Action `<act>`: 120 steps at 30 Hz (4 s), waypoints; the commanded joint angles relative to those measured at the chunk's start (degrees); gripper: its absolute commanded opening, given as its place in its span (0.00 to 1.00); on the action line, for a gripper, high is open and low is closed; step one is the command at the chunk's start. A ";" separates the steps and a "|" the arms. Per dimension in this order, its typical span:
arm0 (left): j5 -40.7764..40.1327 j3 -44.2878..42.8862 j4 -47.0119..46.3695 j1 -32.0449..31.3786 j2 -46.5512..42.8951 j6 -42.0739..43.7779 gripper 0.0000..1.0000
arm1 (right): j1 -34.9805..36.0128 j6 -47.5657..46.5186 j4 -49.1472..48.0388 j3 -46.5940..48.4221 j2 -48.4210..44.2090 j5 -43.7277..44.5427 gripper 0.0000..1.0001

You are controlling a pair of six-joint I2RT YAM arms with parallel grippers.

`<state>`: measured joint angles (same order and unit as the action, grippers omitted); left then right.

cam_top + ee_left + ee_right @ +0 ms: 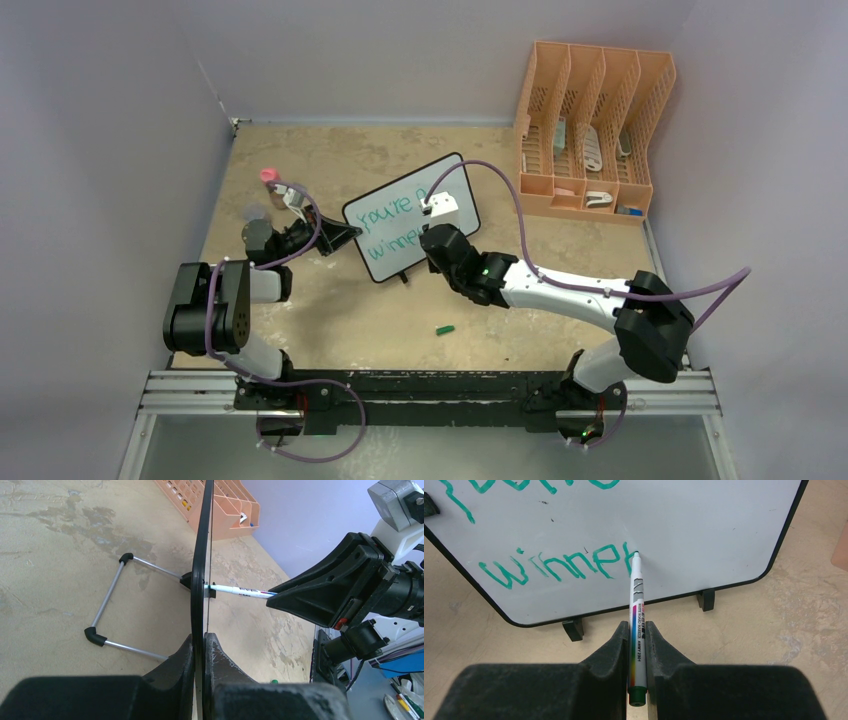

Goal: Write a sentence on the whiteboard

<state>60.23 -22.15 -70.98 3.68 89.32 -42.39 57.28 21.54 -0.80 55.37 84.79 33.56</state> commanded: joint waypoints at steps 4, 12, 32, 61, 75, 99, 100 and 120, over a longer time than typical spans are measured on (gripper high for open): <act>0.37 -0.79 -1.27 0.27 -1.87 1.35 0.00 | -0.59 1.44 -0.45 1.63 -1.12 2.13 0.00; 0.15 -0.79 -0.90 0.27 -2.30 1.61 0.00 | -0.59 2.52 0.51 0.62 -1.80 1.69 0.00; -0.04 -0.79 -0.10 0.27 -2.47 2.14 0.00 | -3.66 0.80 -0.16 -1.58 -7.44 -0.51 0.00; -0.09 -0.87 0.39 0.27 -2.48 2.40 0.00 | -4.67 -0.45 -2.51 -1.70 -4.49 -1.83 0.00; -0.19 -0.96 0.41 0.27 -2.48 2.57 0.00 | -4.89 -0.89 -3.10 -1.63 -2.88 -2.26 0.00; -0.25 -1.04 0.39 0.27 -2.48 2.58 0.00 | -4.89 2.25 0.26 -4.98 -3.44 -4.41 0.00; -0.23 -1.05 0.38 0.27 -2.48 2.53 0.00 | -4.89 2.36 0.28 -5.12 -3.53 -4.58 0.00; -0.26 -1.01 0.54 0.27 -2.58 2.58 0.00 | -4.89 0.76 -1.74 -3.46 -6.42 -1.29 0.00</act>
<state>59.81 -22.15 -68.86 3.70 88.20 -41.30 52.53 22.90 -0.19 50.22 80.49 29.74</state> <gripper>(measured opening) 0.030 0.149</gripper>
